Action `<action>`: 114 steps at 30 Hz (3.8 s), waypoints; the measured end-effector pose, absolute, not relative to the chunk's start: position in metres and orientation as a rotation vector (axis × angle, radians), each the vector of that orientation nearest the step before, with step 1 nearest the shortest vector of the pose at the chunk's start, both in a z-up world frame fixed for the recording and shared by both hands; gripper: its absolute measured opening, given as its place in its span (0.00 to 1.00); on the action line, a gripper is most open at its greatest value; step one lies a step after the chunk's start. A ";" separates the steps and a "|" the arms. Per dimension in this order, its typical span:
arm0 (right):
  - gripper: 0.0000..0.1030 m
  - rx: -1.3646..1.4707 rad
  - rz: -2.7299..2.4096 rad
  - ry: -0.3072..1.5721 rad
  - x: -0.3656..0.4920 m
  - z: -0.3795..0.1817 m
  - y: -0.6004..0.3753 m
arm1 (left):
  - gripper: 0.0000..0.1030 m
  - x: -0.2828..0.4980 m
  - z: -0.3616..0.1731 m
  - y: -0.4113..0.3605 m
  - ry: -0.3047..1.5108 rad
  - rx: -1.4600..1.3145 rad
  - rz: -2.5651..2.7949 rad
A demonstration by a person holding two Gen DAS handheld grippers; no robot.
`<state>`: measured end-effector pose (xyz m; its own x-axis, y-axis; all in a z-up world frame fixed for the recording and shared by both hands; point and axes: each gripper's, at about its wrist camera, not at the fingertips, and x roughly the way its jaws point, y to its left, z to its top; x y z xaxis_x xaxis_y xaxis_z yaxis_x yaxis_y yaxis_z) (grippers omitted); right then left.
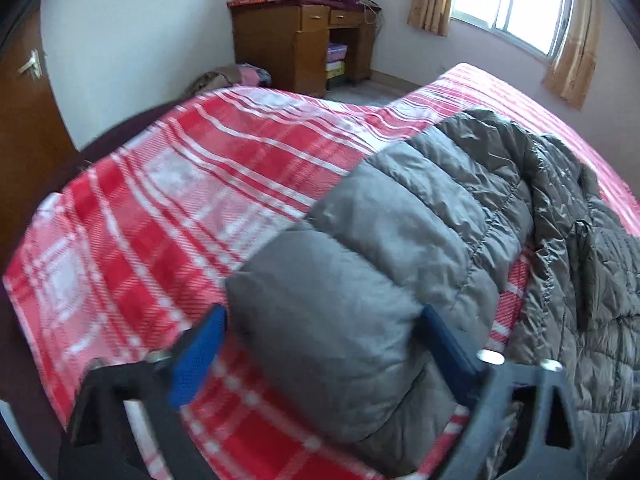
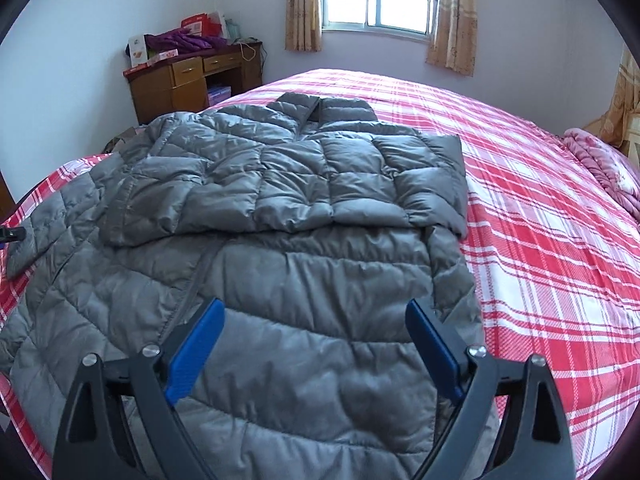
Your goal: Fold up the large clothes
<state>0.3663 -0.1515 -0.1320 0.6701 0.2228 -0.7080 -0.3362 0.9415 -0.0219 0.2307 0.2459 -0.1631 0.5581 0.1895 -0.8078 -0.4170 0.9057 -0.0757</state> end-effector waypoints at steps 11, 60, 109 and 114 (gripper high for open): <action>0.91 -0.065 0.212 0.728 0.368 -0.123 -0.193 | 0.18 0.242 -0.069 0.175 0.702 -0.060 0.257; 0.24 0.132 0.517 0.963 0.440 -0.151 -0.116 | 0.89 0.326 -0.168 0.084 0.827 0.006 0.255; 0.50 0.031 0.207 0.838 0.460 -0.171 -0.118 | 0.96 0.446 -0.179 -0.019 0.848 0.019 0.135; 0.51 0.032 0.206 0.860 0.461 -0.175 -0.119 | 0.97 0.450 -0.184 -0.020 0.856 0.024 0.143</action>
